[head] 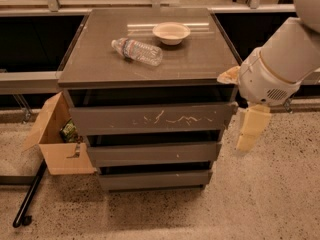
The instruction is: Open top drawer
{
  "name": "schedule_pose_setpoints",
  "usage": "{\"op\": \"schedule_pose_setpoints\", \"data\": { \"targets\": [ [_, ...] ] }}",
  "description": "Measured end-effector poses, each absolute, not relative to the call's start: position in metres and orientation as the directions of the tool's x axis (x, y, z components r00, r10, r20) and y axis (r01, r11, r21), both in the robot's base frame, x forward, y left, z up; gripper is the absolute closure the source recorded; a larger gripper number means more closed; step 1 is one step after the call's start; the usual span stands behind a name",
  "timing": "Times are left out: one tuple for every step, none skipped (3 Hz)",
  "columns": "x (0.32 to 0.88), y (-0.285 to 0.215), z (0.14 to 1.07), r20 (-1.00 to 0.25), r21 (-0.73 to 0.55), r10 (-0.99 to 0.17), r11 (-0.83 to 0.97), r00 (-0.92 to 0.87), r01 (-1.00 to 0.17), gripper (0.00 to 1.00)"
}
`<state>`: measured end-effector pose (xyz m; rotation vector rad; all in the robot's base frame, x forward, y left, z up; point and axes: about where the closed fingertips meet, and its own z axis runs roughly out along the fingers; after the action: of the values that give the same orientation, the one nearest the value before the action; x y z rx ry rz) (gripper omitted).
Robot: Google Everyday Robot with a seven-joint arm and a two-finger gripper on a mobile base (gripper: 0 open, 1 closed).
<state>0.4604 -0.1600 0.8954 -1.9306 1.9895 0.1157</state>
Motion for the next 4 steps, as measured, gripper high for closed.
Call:
{"op": "schedule_pose_setpoints", "data": {
  "targets": [
    [0.459, -0.134, 0.863, -0.363, -0.152, -0.929, -0.014, 0.069, -0.988, 0.0],
    [0.459, -0.133, 0.859, -0.359, -0.147, -0.931, -0.018, 0.07, -0.989, 0.0],
    [0.48, -0.124, 0.805, -0.334, -0.109, -0.937, -0.072, 0.104, -0.991, 0.0],
    [0.52, -0.113, 0.746, -0.315, -0.088, -0.937, -0.126, 0.148, -0.988, 0.0]
  ]
}}
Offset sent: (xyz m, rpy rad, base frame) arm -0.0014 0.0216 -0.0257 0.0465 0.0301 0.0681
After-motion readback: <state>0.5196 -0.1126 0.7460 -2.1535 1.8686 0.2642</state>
